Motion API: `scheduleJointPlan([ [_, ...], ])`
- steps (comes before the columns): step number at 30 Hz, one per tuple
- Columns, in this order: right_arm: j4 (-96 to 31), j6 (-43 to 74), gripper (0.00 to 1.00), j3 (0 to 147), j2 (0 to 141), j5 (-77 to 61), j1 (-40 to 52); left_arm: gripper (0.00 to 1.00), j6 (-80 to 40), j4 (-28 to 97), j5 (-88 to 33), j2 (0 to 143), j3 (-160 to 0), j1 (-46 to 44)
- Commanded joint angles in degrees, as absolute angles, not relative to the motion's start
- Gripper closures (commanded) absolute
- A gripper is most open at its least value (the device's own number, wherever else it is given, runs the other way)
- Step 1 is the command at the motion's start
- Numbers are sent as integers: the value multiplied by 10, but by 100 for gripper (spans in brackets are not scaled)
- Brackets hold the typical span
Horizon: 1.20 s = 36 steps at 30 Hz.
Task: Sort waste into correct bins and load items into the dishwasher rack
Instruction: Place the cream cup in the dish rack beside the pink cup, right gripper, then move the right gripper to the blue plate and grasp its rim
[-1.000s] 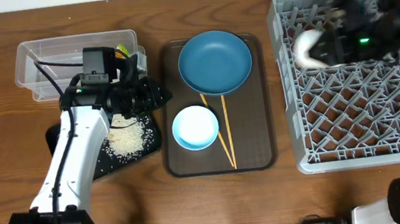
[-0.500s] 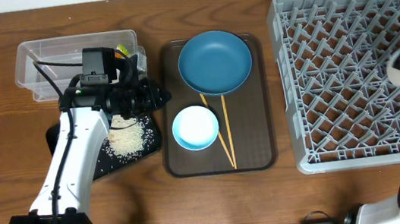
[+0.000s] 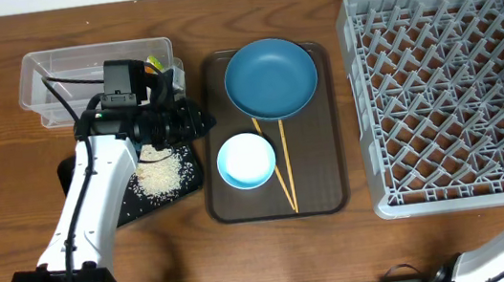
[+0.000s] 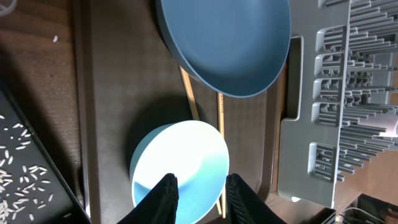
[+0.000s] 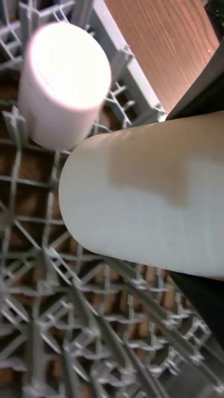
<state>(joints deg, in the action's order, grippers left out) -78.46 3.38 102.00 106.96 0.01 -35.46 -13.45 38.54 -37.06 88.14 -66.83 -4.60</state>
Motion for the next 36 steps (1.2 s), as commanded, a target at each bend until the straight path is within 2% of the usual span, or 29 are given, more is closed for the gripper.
scheduleJointPlan([
  [1,-771,56,99,1026,1072,15,-363,71,-125,385,-364,870,-674,-45],
  [13,-734,69,99,1006,1073,15,-368,71,-125,386,-364,870,-674,-45],
  [25,-656,68,97,916,1081,12,-368,71,-125,388,-364,871,-674,-45],
  [29,-644,69,76,903,1081,12,-368,71,-125,392,-364,871,-674,-45],
  [32,-645,68,36,902,1081,-2,-368,69,-125,392,-364,871,-674,-45],
  [33,-645,68,24,902,1081,-11,-368,65,-125,392,-364,871,-674,-45],
  [34,-645,68,19,902,1081,-23,-368,63,-125,392,-364,871,-674,-45],
  [36,-645,68,15,902,1081,-38,-368,60,-125,393,-364,871,-674,-45],
])
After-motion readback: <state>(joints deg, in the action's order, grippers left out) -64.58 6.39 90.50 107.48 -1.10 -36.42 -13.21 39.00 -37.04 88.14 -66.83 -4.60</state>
